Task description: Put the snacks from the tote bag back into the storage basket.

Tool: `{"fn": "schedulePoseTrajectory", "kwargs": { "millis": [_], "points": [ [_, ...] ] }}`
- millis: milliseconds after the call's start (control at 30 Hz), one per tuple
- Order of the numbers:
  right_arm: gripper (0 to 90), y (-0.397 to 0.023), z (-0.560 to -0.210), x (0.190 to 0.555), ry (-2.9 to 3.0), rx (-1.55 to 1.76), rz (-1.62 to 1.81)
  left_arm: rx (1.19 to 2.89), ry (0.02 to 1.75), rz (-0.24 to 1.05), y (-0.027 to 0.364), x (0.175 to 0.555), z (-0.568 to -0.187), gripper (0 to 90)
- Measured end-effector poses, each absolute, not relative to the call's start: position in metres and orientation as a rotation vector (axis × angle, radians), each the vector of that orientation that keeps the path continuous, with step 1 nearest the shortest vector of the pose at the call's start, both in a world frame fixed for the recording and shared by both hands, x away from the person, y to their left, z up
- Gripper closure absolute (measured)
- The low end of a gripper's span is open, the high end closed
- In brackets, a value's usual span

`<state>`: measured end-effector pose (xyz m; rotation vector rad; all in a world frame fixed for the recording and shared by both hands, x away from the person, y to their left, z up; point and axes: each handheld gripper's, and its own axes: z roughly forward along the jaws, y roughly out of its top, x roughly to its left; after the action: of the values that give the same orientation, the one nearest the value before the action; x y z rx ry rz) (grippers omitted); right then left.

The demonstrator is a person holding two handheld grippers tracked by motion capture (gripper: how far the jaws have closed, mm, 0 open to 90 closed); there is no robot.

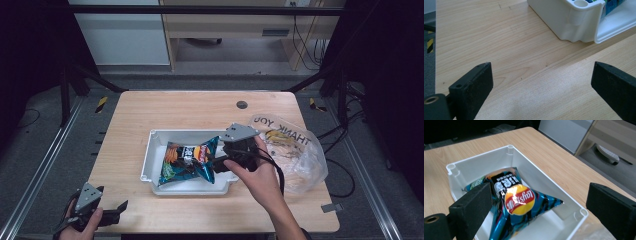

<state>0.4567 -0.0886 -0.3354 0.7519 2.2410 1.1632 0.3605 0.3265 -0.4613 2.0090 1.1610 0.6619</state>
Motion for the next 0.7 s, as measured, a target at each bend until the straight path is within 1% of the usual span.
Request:
{"fn": "schedulePoseTrajectory", "kwargs": {
  "millis": [467, 700],
  "points": [
    [6.1, -0.134, -0.352, 0.449, 2.102, 0.938, 1.097, 2.014, 1.158, 0.661, 0.326, 0.360, -0.461, 3.5],
    [6.7, -0.166, -0.371, 0.450, 1.992, 1.069, 1.022, 2.025, 1.146, 0.661, 0.321, 0.361, -0.462, 3.5]
  ]
}}
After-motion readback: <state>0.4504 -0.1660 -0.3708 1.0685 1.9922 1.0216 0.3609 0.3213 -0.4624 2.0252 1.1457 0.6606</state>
